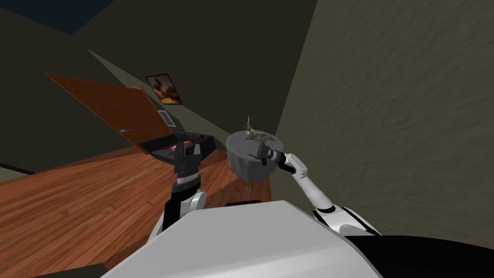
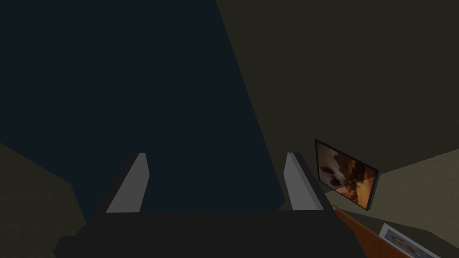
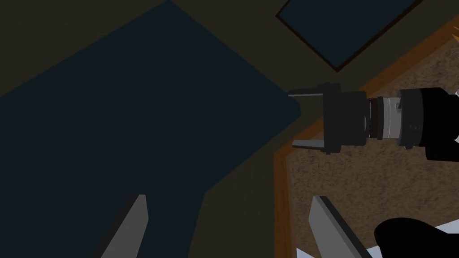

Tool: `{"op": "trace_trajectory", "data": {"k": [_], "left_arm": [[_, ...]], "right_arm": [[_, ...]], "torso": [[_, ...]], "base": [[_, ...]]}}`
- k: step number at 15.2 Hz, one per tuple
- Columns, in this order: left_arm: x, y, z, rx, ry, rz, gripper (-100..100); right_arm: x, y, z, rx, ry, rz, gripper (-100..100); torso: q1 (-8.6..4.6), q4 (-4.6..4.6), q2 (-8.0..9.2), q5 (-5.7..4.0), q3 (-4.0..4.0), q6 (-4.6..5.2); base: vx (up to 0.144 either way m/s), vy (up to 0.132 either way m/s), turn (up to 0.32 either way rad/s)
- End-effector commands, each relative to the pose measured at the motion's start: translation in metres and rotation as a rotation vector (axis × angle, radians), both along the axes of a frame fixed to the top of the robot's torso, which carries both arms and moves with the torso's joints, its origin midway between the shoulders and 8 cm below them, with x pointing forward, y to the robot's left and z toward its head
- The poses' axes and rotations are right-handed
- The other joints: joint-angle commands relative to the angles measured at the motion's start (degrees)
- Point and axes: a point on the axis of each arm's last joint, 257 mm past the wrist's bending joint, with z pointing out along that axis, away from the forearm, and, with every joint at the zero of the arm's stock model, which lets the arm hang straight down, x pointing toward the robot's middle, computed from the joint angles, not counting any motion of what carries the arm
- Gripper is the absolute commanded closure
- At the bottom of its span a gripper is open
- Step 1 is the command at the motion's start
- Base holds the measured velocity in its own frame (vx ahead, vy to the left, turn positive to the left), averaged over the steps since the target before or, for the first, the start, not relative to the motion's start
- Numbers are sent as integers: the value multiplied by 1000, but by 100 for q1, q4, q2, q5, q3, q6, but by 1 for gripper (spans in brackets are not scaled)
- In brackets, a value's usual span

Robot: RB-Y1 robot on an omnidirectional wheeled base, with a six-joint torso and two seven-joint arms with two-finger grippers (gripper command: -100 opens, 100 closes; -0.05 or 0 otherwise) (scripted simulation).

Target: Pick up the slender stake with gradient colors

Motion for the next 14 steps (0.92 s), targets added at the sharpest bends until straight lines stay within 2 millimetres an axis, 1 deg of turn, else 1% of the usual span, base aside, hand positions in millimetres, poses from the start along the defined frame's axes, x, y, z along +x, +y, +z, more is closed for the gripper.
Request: {"op": "trace_trajectory", "data": {"k": [1, 2, 4, 5, 7, 8, 10, 11, 13, 14], "left_arm": [[0, 0, 0, 0, 0, 0, 0], [0, 0, 0, 0, 0, 0, 0], [0, 0, 0, 0, 0, 0, 0], [0, 0, 0, 0, 0, 0, 0], [0, 0, 0, 0, 0, 0, 0], [0, 0, 0, 0, 0, 0, 0], [0, 0, 0, 0, 0, 0, 0], [0, 0, 0, 0, 0, 0, 0], [0, 0, 0, 0, 0, 0, 0], [0, 0, 0, 0, 0, 0, 0]], "right_arm": [[1, 2, -8, -57, -34, -2, -100], [3, 4, -14, -143, -98, 15, -100], [5, 4, -21, -175, -108, 3, -100], [8, 4, -28, -260, -170, 21, -100], [11, 4, -35, -293, -180, 10, -100], [14, 0, -42, -378, -241, 28, -100], [17, 0, -49, -411, -250, 17, -100], [21, -6, -56, -494, -307, 36, -100], [25, -7, -63, -528, -316, 25, -100], [30, -15, -69, -610, -369, 44, -100]], "torso": [[0, 0, 0, 0, 0, 0], [0, 0, 1, 0, 1, 1], [1, 0, 1, 0, 0, 1], [1, 0, 2, 0, 1, 2], [2, 0, 1, 1, 0, 0], [2, 0, 2, 0, 1, 2], [2, 0, 1, 0, 0, 1], [2, 0, 2, 0, 1, 2], [3, 0, 1, 1, 1, 0], [2, 0, 2, 0, 1, 2]], "base": [[12, -4, 19], [13, -2, 48], [14, -2, 37], [12, 0, 47], [14, 0, 43], [15, 1, 49], [14, -1, 34], [12, 2, 58], [12, 0, 42], [14, 2, 43]]}}
